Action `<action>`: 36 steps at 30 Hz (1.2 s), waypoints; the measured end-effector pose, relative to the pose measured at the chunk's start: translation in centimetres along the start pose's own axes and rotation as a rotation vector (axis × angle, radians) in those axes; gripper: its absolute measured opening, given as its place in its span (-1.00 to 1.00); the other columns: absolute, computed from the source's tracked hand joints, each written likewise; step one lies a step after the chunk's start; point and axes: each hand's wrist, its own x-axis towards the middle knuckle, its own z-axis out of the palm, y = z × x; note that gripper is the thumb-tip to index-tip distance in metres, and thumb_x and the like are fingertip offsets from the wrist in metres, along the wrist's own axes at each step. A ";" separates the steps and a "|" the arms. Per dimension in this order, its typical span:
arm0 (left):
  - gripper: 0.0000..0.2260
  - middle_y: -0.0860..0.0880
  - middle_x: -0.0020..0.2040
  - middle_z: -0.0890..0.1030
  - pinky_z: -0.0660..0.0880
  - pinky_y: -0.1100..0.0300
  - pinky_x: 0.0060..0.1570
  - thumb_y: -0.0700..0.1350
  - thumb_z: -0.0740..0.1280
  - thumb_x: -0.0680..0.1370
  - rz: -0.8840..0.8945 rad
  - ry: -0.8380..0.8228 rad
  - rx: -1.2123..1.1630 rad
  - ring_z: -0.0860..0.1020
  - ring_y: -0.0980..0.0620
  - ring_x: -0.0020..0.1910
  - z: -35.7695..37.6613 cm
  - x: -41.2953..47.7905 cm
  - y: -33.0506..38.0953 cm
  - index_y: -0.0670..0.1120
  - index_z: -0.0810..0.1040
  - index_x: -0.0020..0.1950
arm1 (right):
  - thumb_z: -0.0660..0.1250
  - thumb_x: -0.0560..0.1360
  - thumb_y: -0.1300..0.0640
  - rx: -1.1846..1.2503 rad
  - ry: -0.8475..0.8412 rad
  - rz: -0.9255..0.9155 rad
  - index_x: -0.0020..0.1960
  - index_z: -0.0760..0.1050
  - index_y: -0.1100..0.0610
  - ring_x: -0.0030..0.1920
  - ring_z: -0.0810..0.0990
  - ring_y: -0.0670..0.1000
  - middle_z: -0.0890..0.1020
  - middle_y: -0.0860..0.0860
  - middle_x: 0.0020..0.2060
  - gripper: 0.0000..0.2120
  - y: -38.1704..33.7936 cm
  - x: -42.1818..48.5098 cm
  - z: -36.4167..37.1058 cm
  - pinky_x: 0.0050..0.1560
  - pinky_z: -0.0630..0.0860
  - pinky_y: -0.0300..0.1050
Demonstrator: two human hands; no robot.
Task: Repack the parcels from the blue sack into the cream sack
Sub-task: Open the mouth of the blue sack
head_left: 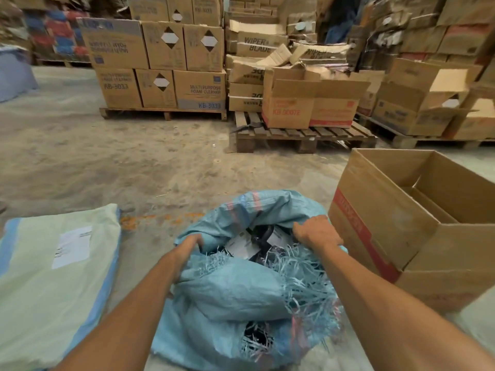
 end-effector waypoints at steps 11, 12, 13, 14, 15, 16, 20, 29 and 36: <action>-0.81 -0.18 -0.14 0.68 0.63 0.04 -0.32 -0.17 0.32 0.53 -0.041 -0.158 -0.431 0.63 -0.12 -0.22 0.8 11.9 0.0 -0.29 0.59 0.02 | 0.14 0.64 0.08 0.051 0.190 -0.160 0.15 0.51 0.26 0.04 0.63 0.22 0.64 0.20 0.05 -0.71 1.0 0.5 0.7 -0.04 0.52 -0.01; -0.80 -0.12 -0.09 0.69 0.61 0.10 -0.27 -0.13 0.26 0.57 -0.070 -0.158 -0.536 0.64 -0.09 -0.18 0.0 12.7 1.5 -0.23 0.61 0.01 | 0.16 0.63 0.11 0.104 0.100 -0.150 0.12 0.53 0.28 0.02 0.62 0.20 0.64 0.20 0.06 -0.73 0.3 1.1 -0.4 -0.01 0.55 -0.02; -0.77 -0.06 0.01 0.69 0.60 0.11 -0.18 -0.08 0.23 0.59 -0.096 -0.158 -0.573 0.65 -0.07 -0.08 -0.9 10.7 3.4 -0.13 0.64 0.08 | 0.17 0.64 0.14 0.168 -0.027 -0.146 0.07 0.53 0.29 0.02 0.60 0.17 0.63 0.20 0.07 -0.76 -0.5 1.9 -1.8 0.02 0.56 0.00; -0.72 0.00 0.06 0.67 0.59 0.11 -0.12 -0.05 0.19 0.59 -0.129 -0.150 -0.636 0.64 -0.04 -0.03 -2.3 10.9 5.4 -0.05 0.64 0.15 | 0.18 0.64 0.18 0.242 -0.136 -0.150 0.04 0.53 0.29 0.02 0.58 0.16 0.61 0.20 0.07 -0.78 -1.2 2.4 -3.5 0.08 0.56 0.02; -0.71 0.02 0.02 0.66 0.58 0.12 -0.14 -0.07 0.15 0.59 -0.087 -0.123 -0.640 0.63 -0.03 -0.07 -3.6 8.9 6.8 -0.02 0.64 0.14 | 0.17 0.65 0.21 0.299 -0.229 -0.157 -0.01 0.52 0.30 -0.02 0.56 0.15 0.58 0.19 -0.01 -0.79 -1.9 2.5 -5.3 0.04 0.54 0.02; -0.72 0.00 -0.04 0.63 0.56 0.14 -0.19 -0.11 0.13 0.61 -0.064 -0.123 -0.701 0.61 -0.03 -0.12 -5.4 7.9 8.0 -0.04 0.63 0.07 | 0.14 0.65 0.25 0.376 -0.281 -0.154 -0.08 0.49 0.29 -0.11 0.53 0.13 0.53 0.16 -0.12 -0.78 -2.5 2.6 -6.8 -0.06 0.51 -0.01; -0.70 -0.05 0.06 0.66 0.49 0.23 -0.46 -0.16 0.08 0.65 -0.076 0.003 -0.804 0.61 -0.01 -0.07 -12.3 2.3 9.4 -0.14 0.62 0.04 | 0.08 0.63 0.32 0.839 -0.430 -0.049 -0.22 0.42 0.30 -0.26 0.46 0.14 0.51 0.18 -0.27 -0.71 -2.0 0.7 -12.1 0.25 0.47 0.13; -0.68 -0.22 -0.19 0.70 0.36 -0.06 0.36 -0.05 0.14 0.61 0.208 -0.098 -0.620 0.66 -0.18 -0.15 -20.7 -3.4 6.1 -0.20 0.63 -0.02 | -0.03 0.55 0.02 1.264 -0.518 0.408 0.27 0.57 0.17 0.10 0.64 0.31 0.67 0.25 0.08 -0.48 0.3 5.4 -12.6 0.13 0.53 0.33; -0.66 -0.29 -0.14 0.68 0.47 -0.10 0.09 -0.10 0.19 0.48 0.055 -0.182 -0.452 0.68 -0.28 -0.27 -17.2 -2.3 0.2 -0.33 0.65 -0.12 | 0.05 0.64 0.06 1.122 -0.714 0.344 0.13 0.54 0.33 -0.04 0.55 0.32 0.67 0.36 -0.16 -0.59 6.2 -2.2 -8.0 -0.13 0.49 0.29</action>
